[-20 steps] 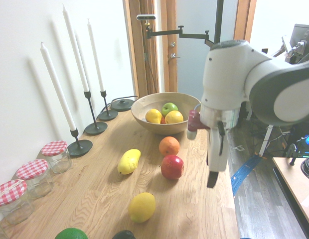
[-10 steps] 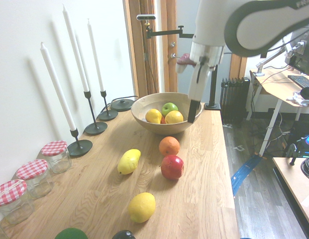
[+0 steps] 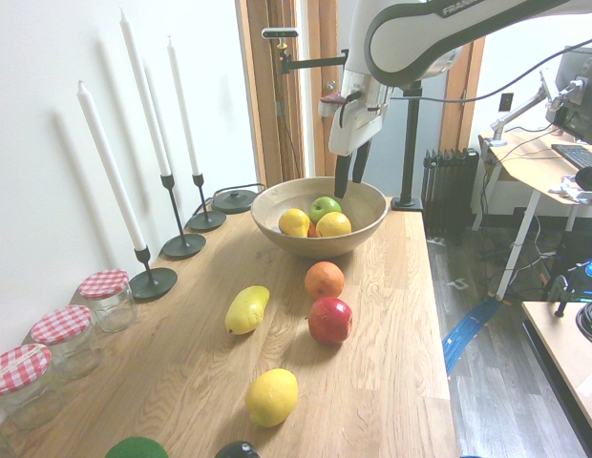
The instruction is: Take pear out of the basket
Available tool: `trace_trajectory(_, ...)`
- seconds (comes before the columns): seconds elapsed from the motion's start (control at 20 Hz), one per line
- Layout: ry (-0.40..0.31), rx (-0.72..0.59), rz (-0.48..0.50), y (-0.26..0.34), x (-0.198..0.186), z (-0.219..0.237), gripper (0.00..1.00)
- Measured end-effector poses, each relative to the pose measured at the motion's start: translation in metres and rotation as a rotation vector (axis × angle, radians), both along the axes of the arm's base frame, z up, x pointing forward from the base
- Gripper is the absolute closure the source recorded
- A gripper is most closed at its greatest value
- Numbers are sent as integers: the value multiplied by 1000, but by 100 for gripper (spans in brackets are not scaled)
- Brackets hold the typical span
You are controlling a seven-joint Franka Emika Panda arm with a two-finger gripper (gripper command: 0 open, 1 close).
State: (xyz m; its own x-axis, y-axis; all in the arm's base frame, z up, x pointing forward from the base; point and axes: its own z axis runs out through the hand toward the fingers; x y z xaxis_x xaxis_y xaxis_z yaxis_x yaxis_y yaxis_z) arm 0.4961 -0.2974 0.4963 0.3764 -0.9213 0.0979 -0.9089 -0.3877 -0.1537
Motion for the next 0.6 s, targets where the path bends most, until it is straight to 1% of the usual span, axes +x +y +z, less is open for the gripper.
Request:
trace_trajectory(0.25, 37, 55, -36, -34, 9, -44, 0)
trace_trajectory(0.45, 76, 79, -37, -39, 20, -83, 0)
trace_trajectory(0.6, 84, 78, -18, -38, 30, -96, 0)
